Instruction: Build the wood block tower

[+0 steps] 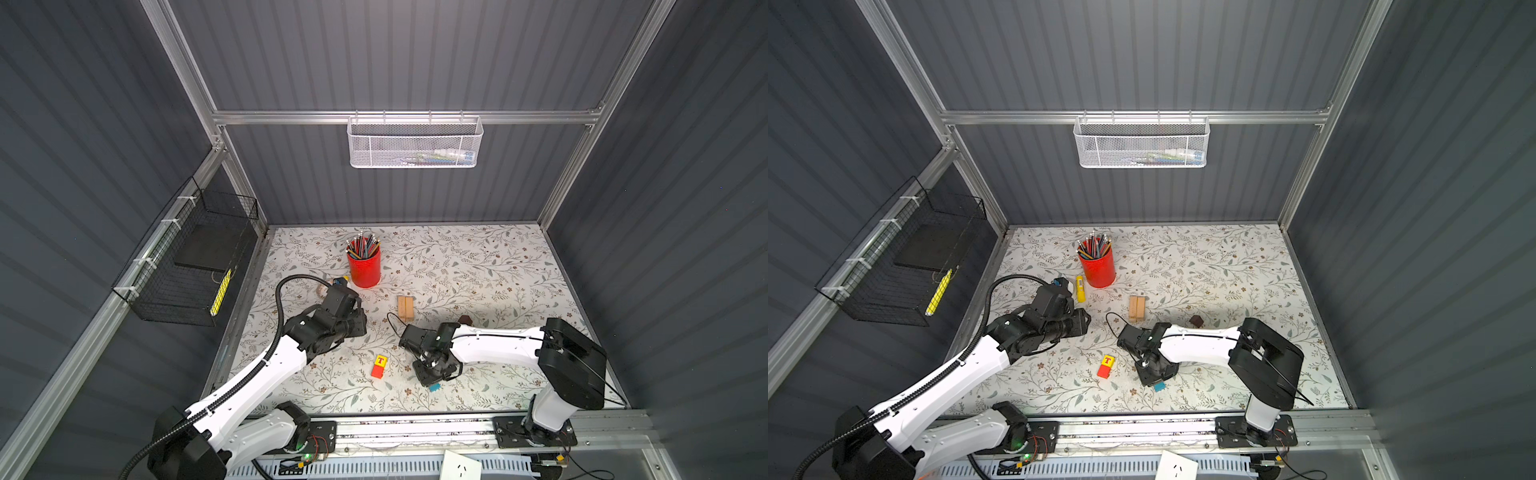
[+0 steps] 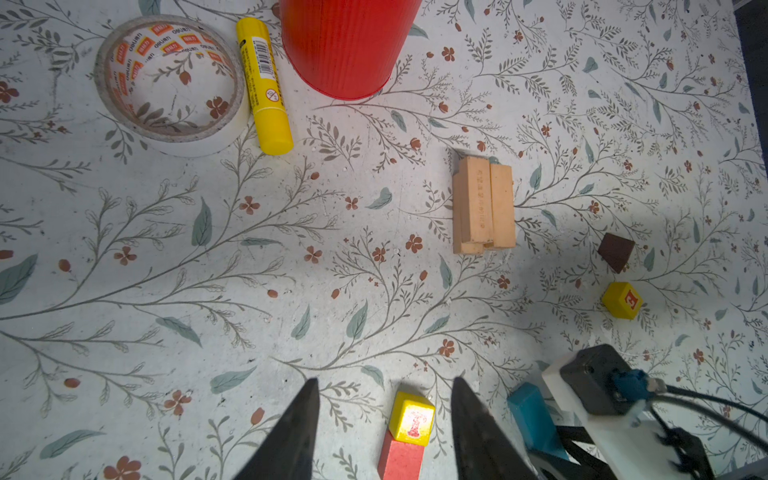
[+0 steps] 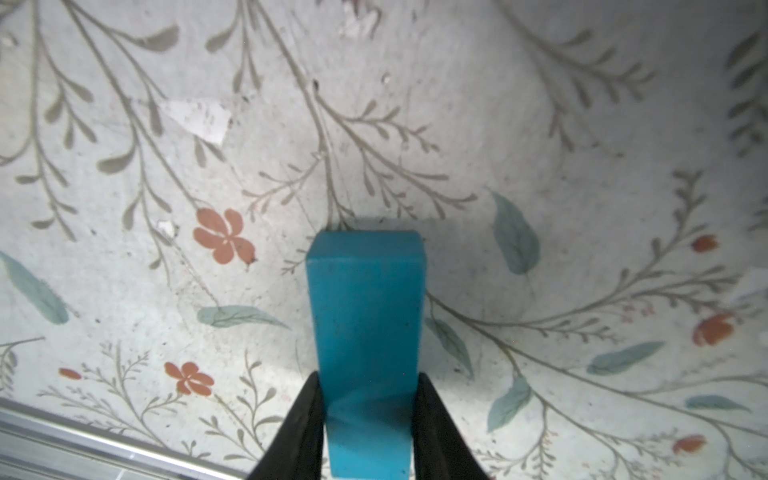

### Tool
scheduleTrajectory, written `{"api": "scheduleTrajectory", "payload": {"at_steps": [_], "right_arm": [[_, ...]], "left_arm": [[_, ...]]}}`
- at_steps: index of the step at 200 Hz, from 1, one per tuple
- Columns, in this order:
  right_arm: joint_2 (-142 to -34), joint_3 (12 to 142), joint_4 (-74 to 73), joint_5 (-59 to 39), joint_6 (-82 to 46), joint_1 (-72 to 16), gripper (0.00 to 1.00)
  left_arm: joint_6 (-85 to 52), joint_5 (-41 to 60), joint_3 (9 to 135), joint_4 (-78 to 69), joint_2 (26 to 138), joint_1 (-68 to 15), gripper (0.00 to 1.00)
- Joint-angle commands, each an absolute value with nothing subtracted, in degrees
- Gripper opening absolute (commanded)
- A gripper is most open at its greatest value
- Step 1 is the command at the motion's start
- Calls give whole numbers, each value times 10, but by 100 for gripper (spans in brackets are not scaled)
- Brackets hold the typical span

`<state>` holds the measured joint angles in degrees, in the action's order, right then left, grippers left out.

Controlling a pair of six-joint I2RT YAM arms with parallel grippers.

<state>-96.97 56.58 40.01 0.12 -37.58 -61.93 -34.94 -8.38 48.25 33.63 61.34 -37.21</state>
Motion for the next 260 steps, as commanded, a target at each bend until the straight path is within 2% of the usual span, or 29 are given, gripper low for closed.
{"api": "scheduleTrajectory", "payload": {"at_steps": [1,29,64,118,182,214,260], "right_arm": [[-958,559,419,41,-390,-620,27],[-930,574,432,61,-418,-619,24],[-934,631,501,95,-468,-617,17],[-928,717,573,104,-559,-574,15],[-1011,847,579,95,-558,-513,14],[-1086,937,586,82,-538,-503,15],[-1156,990,569,53,-518,-475,16]], "left_arm": [[-353,-83,480,336,604,-375,51],[-361,-86,476,326,591,-375,52],[-381,-100,485,324,586,-375,51],[-382,-119,485,300,585,-374,51],[-391,-142,485,270,610,-362,51],[-398,-140,486,273,616,-346,50],[-403,-127,484,272,630,-320,50]]}}
